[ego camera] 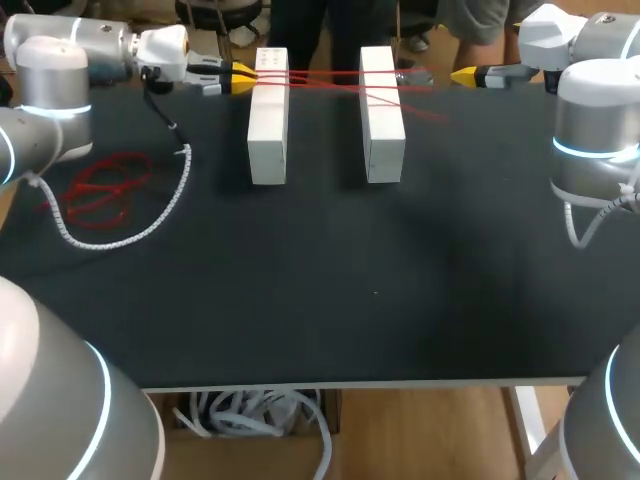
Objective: Grab the tape and strap the tape.
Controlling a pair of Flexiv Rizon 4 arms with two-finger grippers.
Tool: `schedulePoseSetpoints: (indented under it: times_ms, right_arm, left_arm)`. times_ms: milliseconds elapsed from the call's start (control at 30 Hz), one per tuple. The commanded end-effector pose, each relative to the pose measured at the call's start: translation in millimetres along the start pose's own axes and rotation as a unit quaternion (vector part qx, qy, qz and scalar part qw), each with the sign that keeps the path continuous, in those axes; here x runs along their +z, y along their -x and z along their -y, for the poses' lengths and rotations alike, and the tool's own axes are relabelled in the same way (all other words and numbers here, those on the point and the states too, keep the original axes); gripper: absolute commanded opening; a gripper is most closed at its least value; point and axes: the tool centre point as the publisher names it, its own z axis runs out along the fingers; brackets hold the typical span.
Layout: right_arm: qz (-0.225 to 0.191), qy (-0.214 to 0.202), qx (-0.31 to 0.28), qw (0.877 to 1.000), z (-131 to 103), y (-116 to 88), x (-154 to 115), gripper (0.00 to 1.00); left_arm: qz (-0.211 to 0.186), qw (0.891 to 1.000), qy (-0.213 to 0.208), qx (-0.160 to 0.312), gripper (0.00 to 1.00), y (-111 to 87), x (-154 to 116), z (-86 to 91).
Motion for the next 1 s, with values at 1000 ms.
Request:
schedulePoseSetpoints:
  times_ms: [1000]
  right_arm:
    - [0.0, 0.0, 0.0, 1.0, 0, 0, -1, 1.0]
  left_arm:
    - [0.064, 0.994, 0.084, -0.007, 0.0, -52.8, 12, 107.7]
